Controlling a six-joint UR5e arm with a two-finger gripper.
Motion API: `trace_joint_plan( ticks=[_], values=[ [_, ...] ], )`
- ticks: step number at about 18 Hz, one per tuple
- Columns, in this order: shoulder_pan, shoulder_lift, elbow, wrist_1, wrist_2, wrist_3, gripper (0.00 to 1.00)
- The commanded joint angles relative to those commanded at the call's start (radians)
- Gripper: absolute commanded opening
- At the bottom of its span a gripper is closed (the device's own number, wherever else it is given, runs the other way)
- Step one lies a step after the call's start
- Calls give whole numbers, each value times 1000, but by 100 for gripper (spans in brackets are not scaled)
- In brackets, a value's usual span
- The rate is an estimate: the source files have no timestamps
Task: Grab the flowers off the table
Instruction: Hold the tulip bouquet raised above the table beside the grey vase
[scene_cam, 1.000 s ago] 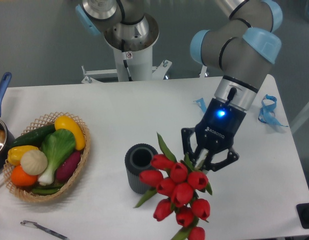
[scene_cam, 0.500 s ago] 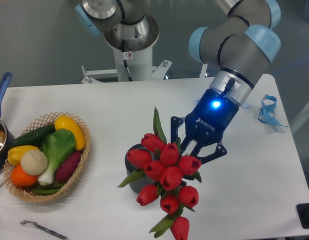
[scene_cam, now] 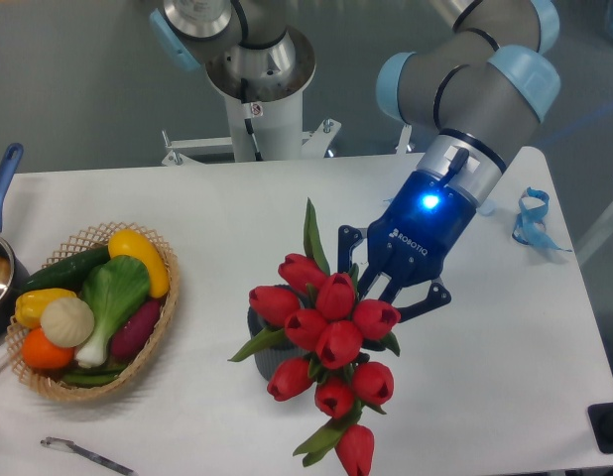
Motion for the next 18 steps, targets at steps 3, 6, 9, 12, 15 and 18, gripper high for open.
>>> trace_joint_plan(
  ticks=[3,6,9,12,15,18],
  values=[
    [-3,-2,6,2,0,-2,23],
    [-3,-2,11,2,0,-2,23],
    [-5,-2,12,2,0,-2,23],
    [0,-2,11,0,0,-2,22],
    [0,-2,11,0,0,-2,23],
    [-2,-2,17,0,0,-2,23]
  ],
)
